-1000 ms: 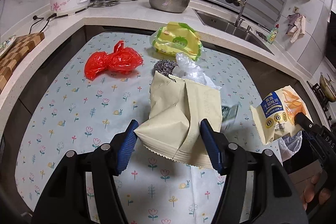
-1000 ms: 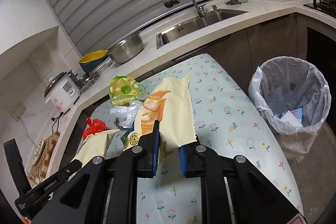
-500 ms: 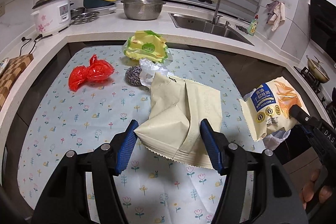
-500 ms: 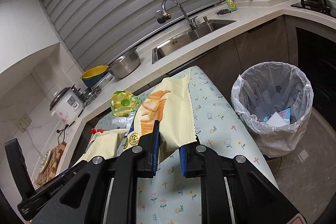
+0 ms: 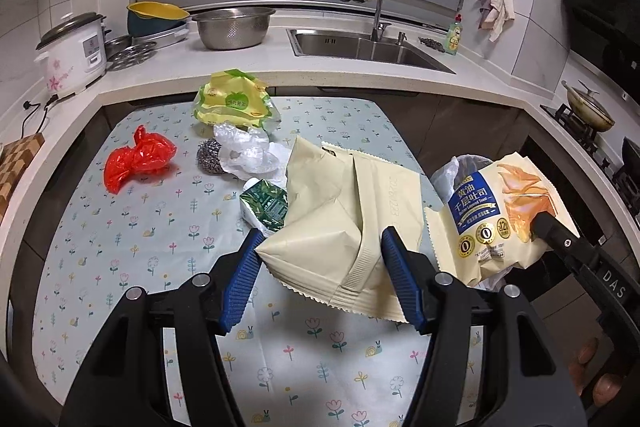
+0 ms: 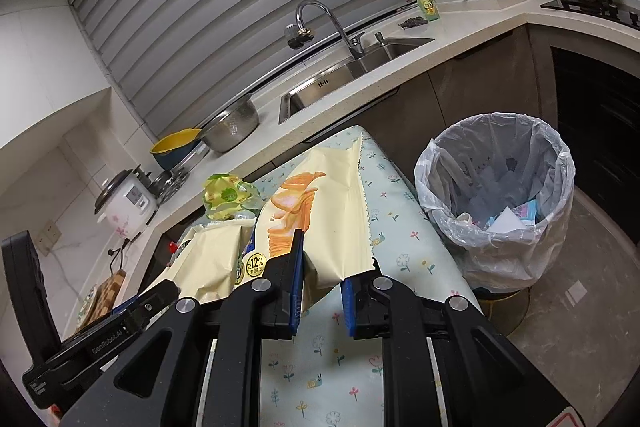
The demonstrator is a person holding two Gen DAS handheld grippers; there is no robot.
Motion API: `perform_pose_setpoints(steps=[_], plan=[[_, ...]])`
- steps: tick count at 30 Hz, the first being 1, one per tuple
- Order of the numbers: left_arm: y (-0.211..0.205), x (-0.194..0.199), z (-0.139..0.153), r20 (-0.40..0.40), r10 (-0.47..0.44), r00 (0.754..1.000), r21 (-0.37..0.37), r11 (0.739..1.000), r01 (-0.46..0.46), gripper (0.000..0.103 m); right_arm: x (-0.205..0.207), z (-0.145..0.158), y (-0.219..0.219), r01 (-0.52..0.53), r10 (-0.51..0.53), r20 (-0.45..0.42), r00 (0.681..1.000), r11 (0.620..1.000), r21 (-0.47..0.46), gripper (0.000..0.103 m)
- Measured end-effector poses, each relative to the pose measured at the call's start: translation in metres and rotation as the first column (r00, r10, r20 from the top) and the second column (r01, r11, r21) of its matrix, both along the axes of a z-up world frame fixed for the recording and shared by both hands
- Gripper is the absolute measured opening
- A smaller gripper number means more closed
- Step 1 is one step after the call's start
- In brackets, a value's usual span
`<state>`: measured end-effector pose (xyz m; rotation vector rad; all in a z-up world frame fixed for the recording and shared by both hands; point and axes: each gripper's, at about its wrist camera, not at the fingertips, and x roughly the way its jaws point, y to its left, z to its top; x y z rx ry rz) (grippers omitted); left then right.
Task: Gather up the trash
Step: 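Lift and carry both beige bags in both tools over the bin, then open both tools to drop the beige bags into the bin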
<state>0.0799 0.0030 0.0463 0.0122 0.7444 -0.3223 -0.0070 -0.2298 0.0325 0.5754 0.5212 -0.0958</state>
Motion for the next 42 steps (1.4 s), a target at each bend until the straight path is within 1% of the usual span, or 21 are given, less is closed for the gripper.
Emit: perform_pose_setpoints(steps=[13,24,34,38,42], plan=[[-0.058,0.001,-0.006,-0.017,-0.081,0.997,0.038,0.996,0.082,0.058,-0.015,-0.017,-0.043,0.060,-0.059,-0.022,0.998,0.998,0.031,0.015],[-0.122,0.011,-0.019,-0.035,-0.166,0.985,0.073,0.983,0.168,0.059,-0.018,-0.041,-0.095,0.140,-0.136,-0.061,0.989,0.988,0.065,0.015],[-0.190,0.034,-0.033,-0.045,-0.258,0.965,0.091,0.961,0.261,0.059,-0.008,-0.059,-0.153,0.231,-0.225,-0.091,0.970,0.971,0.056,0.015],[-0.220,0.048,-0.041,-0.068,-0.302,0.951,0.090,0.947,0.307,0.059,-0.002,-0.062,-0.178,0.276,-0.271,-0.100,0.957,0.961,0.035,0.015],[-0.247,0.060,-0.046,-0.067,-0.325,0.943,0.089,0.940,0.330,0.061,0.006,-0.066,-0.196,0.311,-0.309,-0.111,0.945,0.950,0.000,0.015]])
